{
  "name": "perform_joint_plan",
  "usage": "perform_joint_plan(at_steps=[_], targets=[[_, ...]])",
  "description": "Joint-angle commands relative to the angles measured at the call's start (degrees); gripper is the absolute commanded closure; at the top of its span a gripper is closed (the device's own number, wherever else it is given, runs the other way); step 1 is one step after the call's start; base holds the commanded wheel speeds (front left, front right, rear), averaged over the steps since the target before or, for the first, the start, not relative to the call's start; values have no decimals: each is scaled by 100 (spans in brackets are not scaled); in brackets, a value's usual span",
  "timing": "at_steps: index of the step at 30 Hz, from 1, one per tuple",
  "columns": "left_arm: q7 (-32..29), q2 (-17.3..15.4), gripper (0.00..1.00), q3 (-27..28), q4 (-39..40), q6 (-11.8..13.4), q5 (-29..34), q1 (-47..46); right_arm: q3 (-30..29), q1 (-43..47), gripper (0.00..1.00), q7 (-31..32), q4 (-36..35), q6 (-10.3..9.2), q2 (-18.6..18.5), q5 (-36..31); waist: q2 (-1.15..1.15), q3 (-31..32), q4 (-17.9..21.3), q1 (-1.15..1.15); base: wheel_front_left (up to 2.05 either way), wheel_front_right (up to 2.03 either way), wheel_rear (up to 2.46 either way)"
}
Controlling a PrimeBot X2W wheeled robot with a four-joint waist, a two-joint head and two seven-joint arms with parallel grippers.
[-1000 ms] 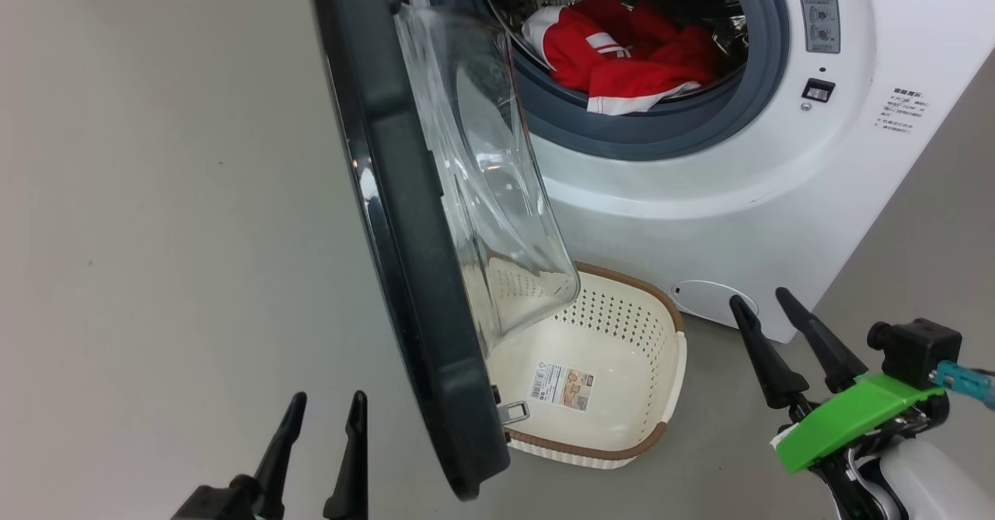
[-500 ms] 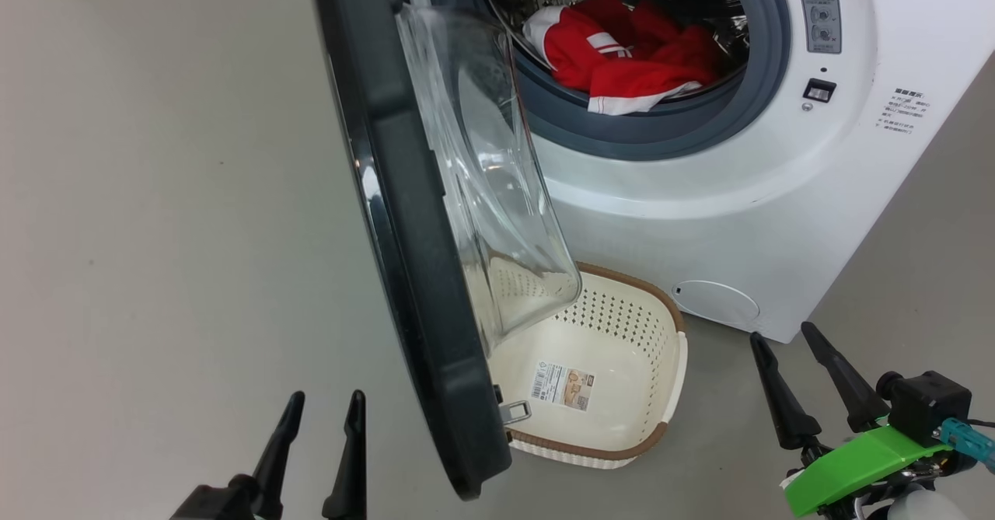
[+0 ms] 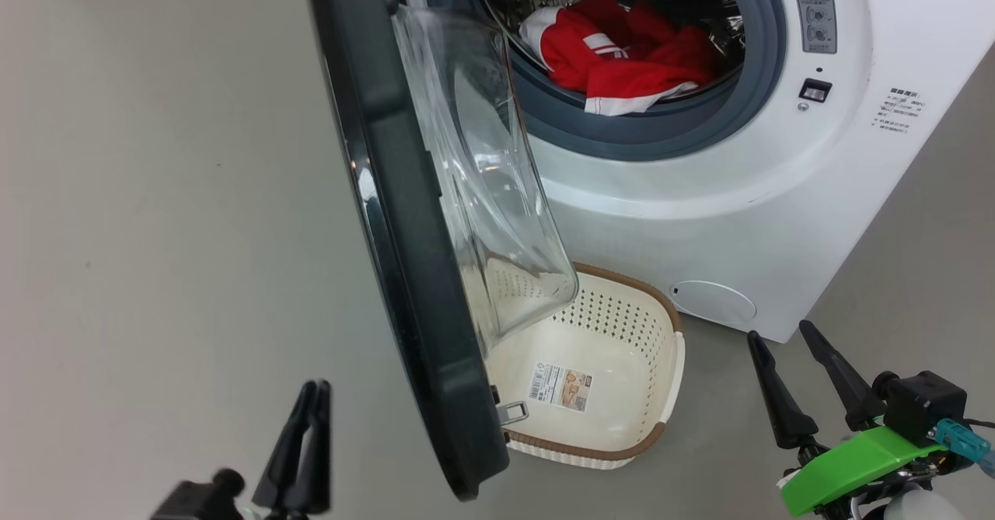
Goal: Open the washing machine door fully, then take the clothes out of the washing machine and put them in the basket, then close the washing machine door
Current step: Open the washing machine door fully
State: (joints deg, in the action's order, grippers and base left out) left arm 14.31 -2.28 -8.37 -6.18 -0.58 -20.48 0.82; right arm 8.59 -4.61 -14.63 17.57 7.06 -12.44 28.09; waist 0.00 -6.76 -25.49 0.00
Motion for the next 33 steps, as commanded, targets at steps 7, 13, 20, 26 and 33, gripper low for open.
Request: perform_joint_plan(at_steps=[7,13,20,26,33], targets=[[69,-60,100,473,1389,116,-190,-499,91,5,0,-37,-183,43,-33,-88,0,-9,19,0,0,0,0],[69,-60,100,-127,2789,120,-34,-615,130,-22,0,-37,-212,43,-48,-91,0,-31,78,0,0,0,0],[69,-60,100,-1312,2408,-112,63,-351,168,-42,0,-37,-211,43,-42,-91,0,-45,142,0,0,0,0],[69,-60,100,-1726,1389,-145,-395,-190,199,-50,0,-37,-209,43,-32,-88,0,-31,179,0,0,0,0],[69,-60,100,-1705,692,-118,-710,-273,199,7,0,-37,-209,43,-17,-82,0,18,140,0,0,0,0]])
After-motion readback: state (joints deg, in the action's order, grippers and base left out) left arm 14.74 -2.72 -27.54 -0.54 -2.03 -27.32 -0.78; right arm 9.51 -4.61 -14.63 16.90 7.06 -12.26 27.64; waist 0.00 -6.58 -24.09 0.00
